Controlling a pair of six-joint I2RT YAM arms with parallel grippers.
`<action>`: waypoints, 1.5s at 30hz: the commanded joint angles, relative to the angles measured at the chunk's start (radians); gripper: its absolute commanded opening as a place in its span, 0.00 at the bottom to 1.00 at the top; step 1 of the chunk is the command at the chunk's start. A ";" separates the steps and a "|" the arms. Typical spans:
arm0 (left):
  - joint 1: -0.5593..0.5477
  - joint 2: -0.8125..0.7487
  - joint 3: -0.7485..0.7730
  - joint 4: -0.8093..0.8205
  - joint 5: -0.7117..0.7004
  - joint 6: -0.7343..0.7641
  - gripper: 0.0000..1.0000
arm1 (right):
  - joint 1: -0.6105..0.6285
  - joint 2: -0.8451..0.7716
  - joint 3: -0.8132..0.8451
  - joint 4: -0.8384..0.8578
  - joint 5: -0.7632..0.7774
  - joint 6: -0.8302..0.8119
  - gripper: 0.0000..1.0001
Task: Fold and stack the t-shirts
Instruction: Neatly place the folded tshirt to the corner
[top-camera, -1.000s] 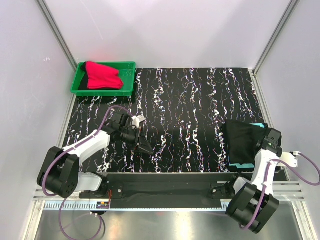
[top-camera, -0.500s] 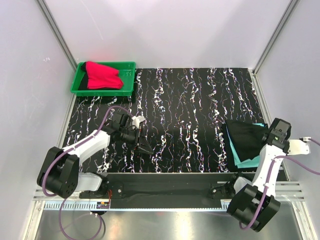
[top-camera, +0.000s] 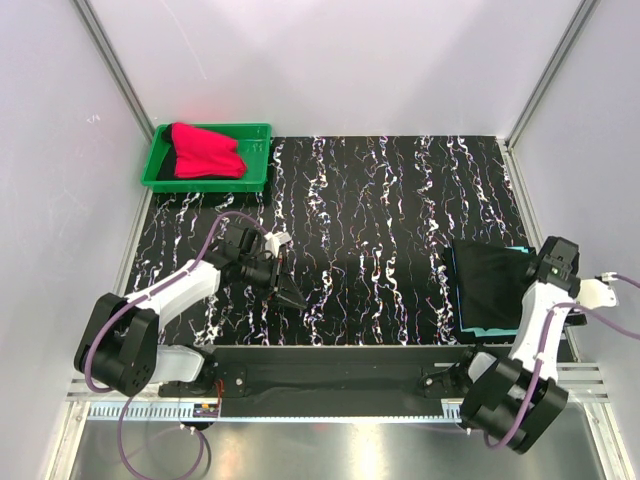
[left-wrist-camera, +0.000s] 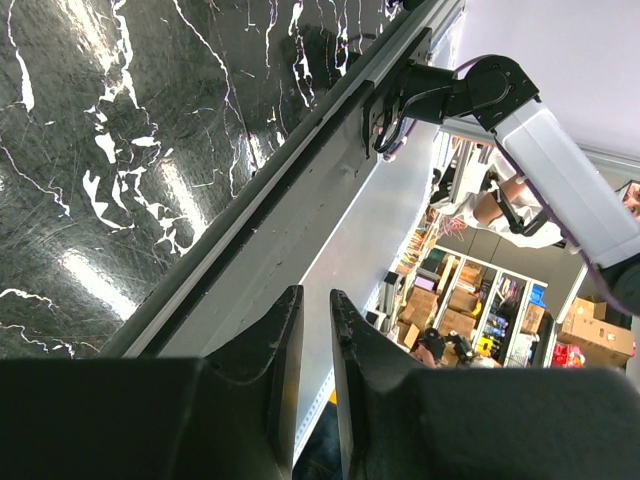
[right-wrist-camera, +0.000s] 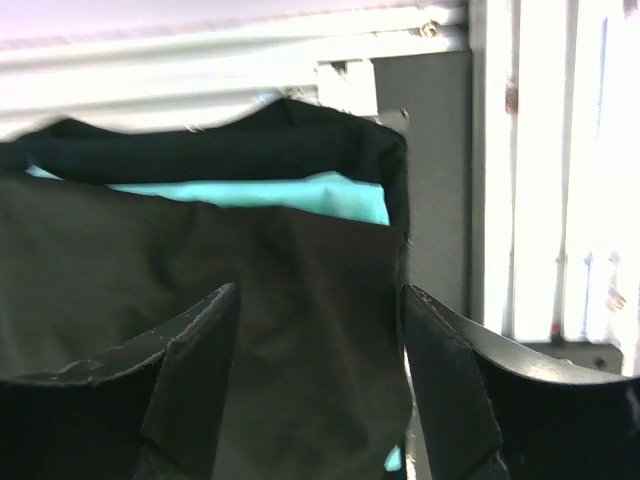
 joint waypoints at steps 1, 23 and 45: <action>0.005 -0.004 0.012 0.007 0.050 0.009 0.21 | -0.003 0.062 0.112 -0.082 -0.022 0.005 0.73; 0.005 0.010 0.029 0.010 0.024 -0.018 0.21 | 0.001 0.194 0.065 -0.131 -0.097 0.087 0.09; 0.005 -0.001 0.038 0.021 0.004 -0.034 0.21 | 0.079 0.196 0.197 -0.136 0.035 0.017 0.13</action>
